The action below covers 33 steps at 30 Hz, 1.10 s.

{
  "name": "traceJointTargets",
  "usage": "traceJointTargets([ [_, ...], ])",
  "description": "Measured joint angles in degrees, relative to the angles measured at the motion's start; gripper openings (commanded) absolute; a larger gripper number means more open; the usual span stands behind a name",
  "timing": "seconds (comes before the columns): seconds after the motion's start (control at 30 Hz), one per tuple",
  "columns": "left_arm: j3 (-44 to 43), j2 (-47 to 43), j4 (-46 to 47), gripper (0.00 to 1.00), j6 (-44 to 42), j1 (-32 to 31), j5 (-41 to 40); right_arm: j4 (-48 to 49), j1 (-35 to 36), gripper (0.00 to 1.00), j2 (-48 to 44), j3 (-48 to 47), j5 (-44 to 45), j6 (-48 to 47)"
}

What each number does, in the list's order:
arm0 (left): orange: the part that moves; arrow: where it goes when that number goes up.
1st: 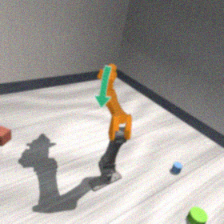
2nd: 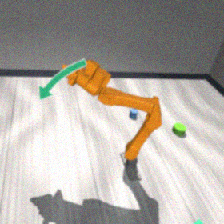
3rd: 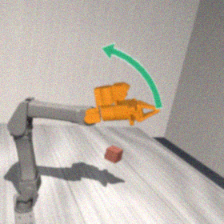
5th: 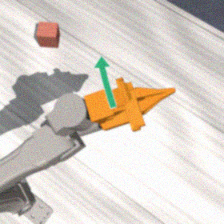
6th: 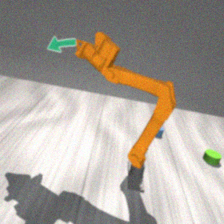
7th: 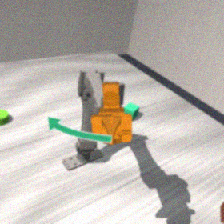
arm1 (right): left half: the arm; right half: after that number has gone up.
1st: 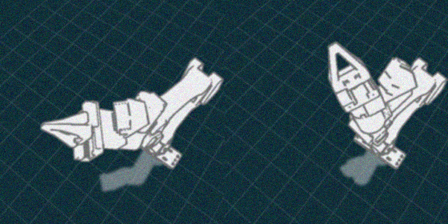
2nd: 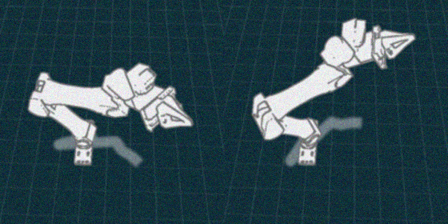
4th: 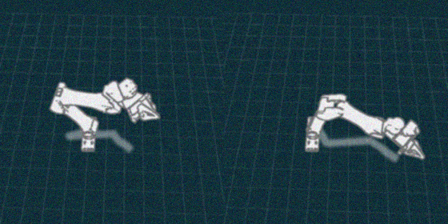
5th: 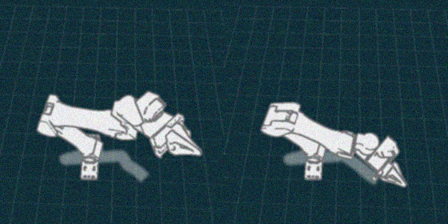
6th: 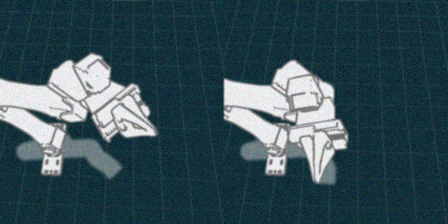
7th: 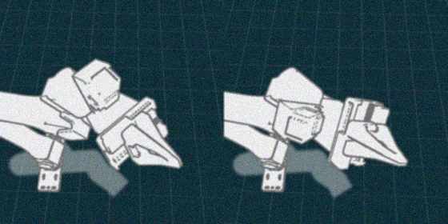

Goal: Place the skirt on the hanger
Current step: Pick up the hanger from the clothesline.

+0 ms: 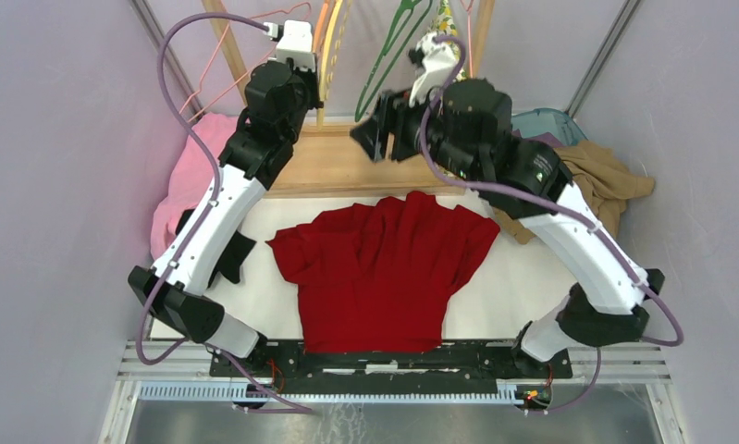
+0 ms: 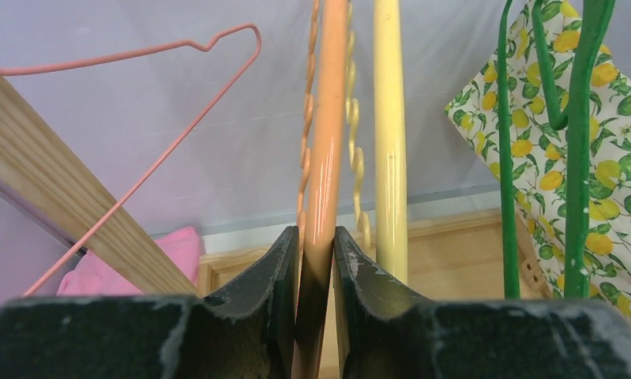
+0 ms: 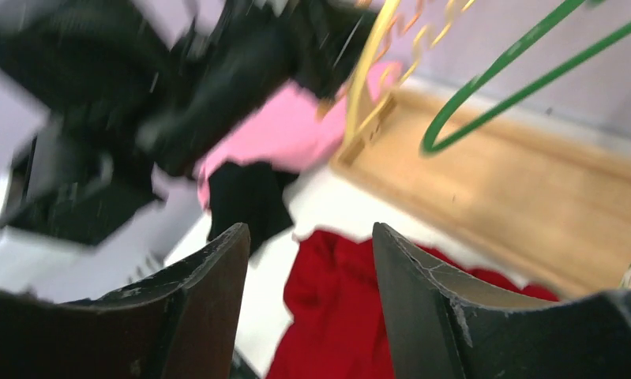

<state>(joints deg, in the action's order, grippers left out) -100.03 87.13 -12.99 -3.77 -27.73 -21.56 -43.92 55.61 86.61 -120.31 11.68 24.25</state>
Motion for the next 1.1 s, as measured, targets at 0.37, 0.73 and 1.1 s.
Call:
traceJointTargets([
  [0.37,4.63,-3.96,2.8,0.28,2.54,2.27,5.29,5.84,-14.23,0.57,23.28,-23.21,-9.29,6.62],
  [0.73,4.63,-3.67,2.89,0.28,4.35,2.27,10.86,16.04,-15.78,0.6,26.51,-20.46,-14.95,10.19],
  [1.1,4.66,-3.28,3.67,0.28,5.33,2.34,16.2,17.99,-15.89,0.55,28.57,-21.53,-13.11,10.4],
])
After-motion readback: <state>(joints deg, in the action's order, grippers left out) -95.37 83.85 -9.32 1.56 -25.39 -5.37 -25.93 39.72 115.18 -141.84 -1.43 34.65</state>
